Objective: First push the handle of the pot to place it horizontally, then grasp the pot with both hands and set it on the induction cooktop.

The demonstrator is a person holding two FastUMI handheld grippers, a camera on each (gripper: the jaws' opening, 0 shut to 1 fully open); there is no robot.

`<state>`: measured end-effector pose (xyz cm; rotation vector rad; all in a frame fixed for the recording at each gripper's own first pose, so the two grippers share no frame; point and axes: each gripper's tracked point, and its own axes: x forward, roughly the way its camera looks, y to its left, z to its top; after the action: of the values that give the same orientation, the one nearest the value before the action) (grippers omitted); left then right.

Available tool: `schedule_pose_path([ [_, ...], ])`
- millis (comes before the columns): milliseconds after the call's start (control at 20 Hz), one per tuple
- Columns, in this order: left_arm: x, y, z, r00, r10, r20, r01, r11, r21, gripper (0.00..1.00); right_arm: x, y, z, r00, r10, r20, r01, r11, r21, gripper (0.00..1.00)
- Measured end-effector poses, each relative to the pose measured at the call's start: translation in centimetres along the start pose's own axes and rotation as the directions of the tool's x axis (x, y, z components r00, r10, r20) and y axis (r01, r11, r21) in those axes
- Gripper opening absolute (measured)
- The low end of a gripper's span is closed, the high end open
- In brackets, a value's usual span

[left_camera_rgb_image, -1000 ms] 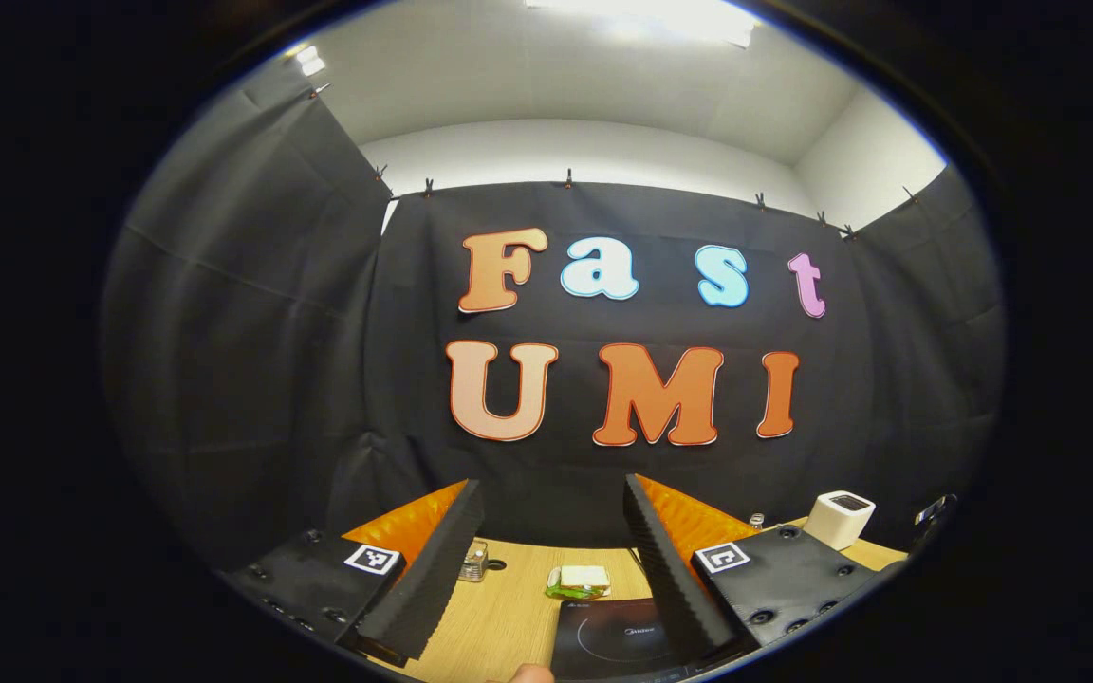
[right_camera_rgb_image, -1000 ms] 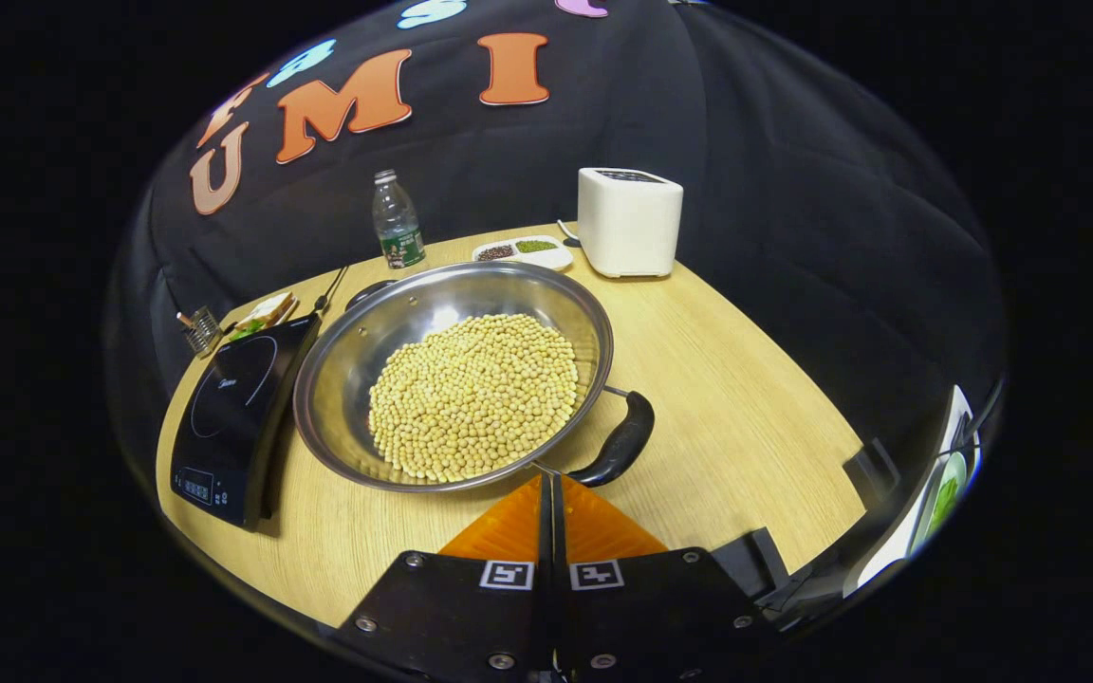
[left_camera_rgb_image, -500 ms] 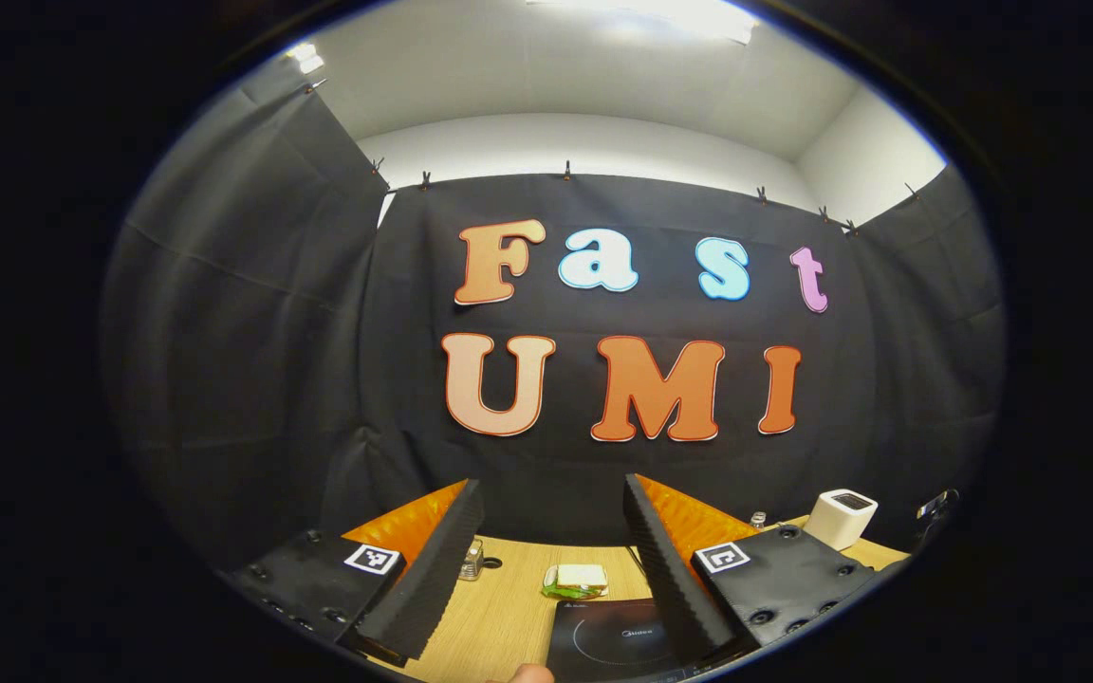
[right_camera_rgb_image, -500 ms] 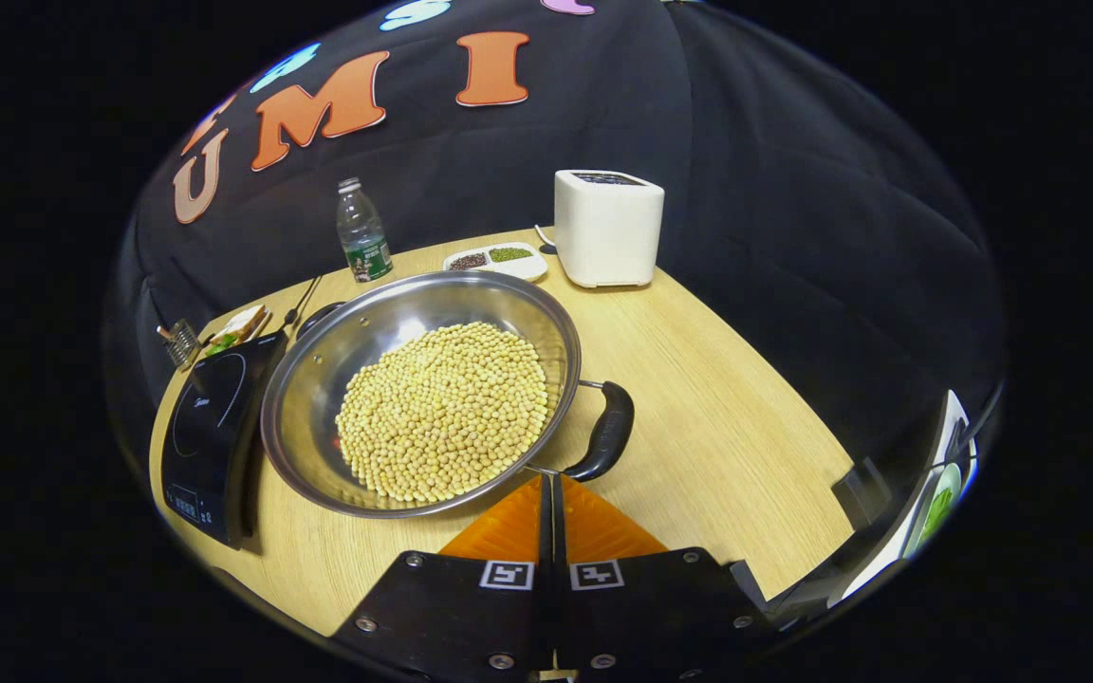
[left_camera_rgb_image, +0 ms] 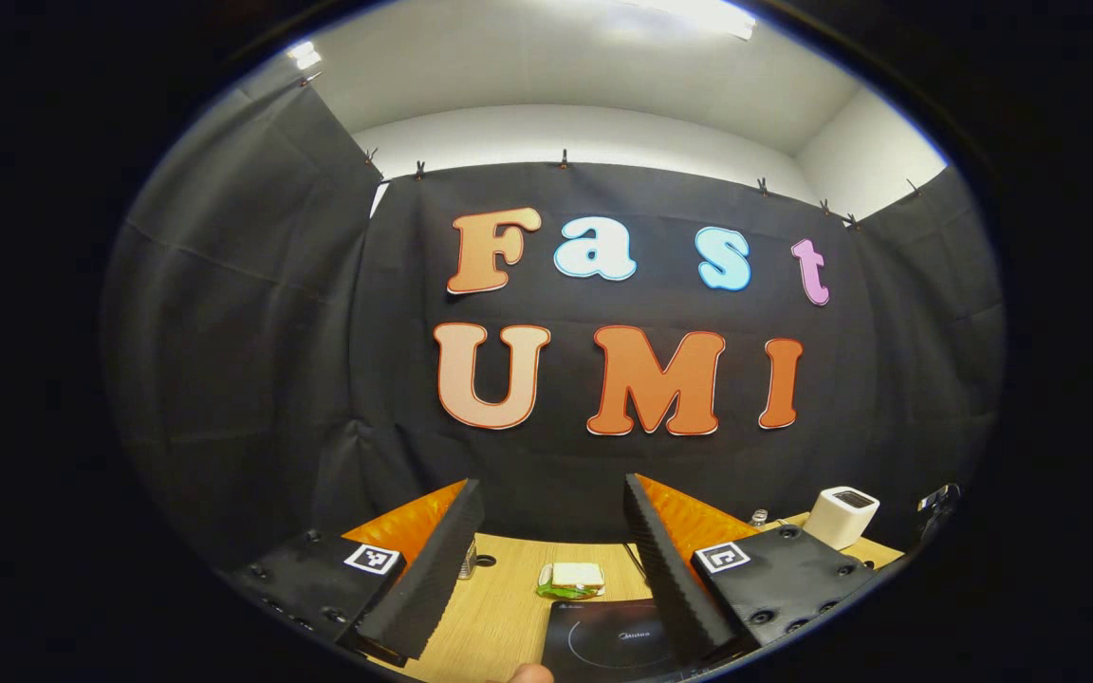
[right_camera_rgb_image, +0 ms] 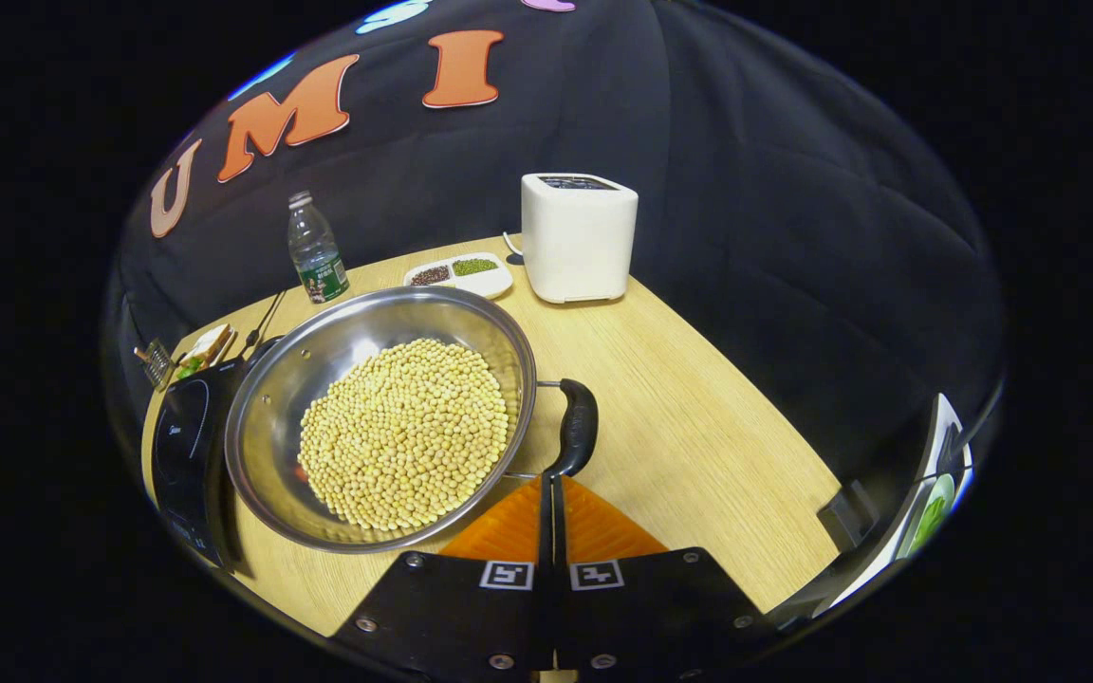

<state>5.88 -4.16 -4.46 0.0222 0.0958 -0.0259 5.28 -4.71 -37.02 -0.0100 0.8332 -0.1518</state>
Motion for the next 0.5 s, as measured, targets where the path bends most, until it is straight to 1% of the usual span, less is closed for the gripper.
schedule_pose_path([
  [200, 0.9, 0.0, -0.7, 1.000, 0.004, -0.006, -0.004, 1.000, -0.003, 0.98, 1.1, -0.1, 1.1, 1.000, -0.017, 0.005, 0.017, 1.000, -0.005, 0.00],
  [500, 1.8, 0.1, -1.7, 1.000, 0.016, -0.011, -0.016, 1.000, 0.014, 0.97, 3.0, 0.0, 2.6, 1.000, -0.022, -0.001, 0.022, 1.000, -0.010, 0.00],
])
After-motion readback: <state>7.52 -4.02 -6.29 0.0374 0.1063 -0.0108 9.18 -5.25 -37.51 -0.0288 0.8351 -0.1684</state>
